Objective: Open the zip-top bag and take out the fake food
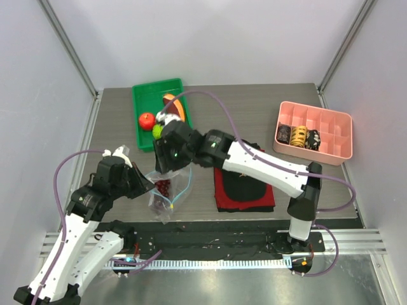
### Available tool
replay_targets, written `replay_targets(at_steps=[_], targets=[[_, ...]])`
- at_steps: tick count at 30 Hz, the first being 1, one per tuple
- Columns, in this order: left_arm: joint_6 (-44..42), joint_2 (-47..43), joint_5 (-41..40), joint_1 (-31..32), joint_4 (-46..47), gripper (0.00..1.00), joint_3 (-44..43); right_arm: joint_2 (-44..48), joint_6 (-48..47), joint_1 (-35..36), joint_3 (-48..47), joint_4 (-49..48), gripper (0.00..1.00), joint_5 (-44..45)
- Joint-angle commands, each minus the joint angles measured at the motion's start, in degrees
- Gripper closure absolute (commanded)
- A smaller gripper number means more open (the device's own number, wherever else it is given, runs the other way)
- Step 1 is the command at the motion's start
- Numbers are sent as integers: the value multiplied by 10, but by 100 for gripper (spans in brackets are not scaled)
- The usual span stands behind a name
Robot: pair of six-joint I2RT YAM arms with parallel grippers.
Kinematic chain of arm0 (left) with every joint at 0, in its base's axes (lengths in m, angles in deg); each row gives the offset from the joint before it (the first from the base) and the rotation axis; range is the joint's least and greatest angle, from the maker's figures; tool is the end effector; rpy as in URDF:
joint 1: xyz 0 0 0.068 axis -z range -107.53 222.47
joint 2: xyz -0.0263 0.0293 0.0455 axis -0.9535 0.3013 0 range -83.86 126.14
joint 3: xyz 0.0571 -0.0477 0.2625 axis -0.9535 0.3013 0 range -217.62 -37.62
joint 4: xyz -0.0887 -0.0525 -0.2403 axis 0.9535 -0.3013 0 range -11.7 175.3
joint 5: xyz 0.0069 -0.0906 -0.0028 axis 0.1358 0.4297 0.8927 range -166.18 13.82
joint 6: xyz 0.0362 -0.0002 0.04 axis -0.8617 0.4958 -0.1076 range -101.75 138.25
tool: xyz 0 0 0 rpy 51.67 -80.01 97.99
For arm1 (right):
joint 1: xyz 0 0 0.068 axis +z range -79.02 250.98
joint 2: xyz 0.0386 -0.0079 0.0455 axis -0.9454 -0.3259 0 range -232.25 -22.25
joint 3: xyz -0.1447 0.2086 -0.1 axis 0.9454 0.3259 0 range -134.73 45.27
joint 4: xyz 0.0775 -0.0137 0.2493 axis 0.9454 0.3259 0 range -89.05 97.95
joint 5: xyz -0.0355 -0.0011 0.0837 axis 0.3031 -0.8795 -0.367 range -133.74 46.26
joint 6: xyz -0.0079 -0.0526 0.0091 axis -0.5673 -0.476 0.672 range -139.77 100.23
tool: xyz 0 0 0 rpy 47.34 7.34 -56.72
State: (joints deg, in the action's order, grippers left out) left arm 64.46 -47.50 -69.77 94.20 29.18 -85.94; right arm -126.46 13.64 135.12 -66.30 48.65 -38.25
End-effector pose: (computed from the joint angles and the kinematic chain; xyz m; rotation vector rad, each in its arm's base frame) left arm 0.1035 -0.0456 0.3032 -0.4624 2.4056 -0.6924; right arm 0.1791 0.3616 0.3895 -0.5835 2.3238 0.7579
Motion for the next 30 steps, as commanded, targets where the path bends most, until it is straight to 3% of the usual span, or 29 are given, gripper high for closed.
replay_targets(at_steps=[1, 4, 11, 19, 23, 30], targets=[[2, -8, 18, 0, 28, 100, -8, -36, 79, 27, 63, -38, 57, -40], [7, -15, 25, 0, 34, 100, -6, -50, 83, 31, 72, -43, 68, -21], [10, -21, 27, 0, 39, 100, 0, -76, 121, 32, 116, -86, 71, -19], [9, -18, 18, 0, 45, 100, 5, -116, 147, 31, 171, -229, 55, -33], [14, -24, 24, 0, 53, 100, 17, -144, 156, 29, 180, -251, 38, -16], [19, -39, 26, 0, 41, 100, 35, -201, 154, 30, 173, -284, 22, -12]])
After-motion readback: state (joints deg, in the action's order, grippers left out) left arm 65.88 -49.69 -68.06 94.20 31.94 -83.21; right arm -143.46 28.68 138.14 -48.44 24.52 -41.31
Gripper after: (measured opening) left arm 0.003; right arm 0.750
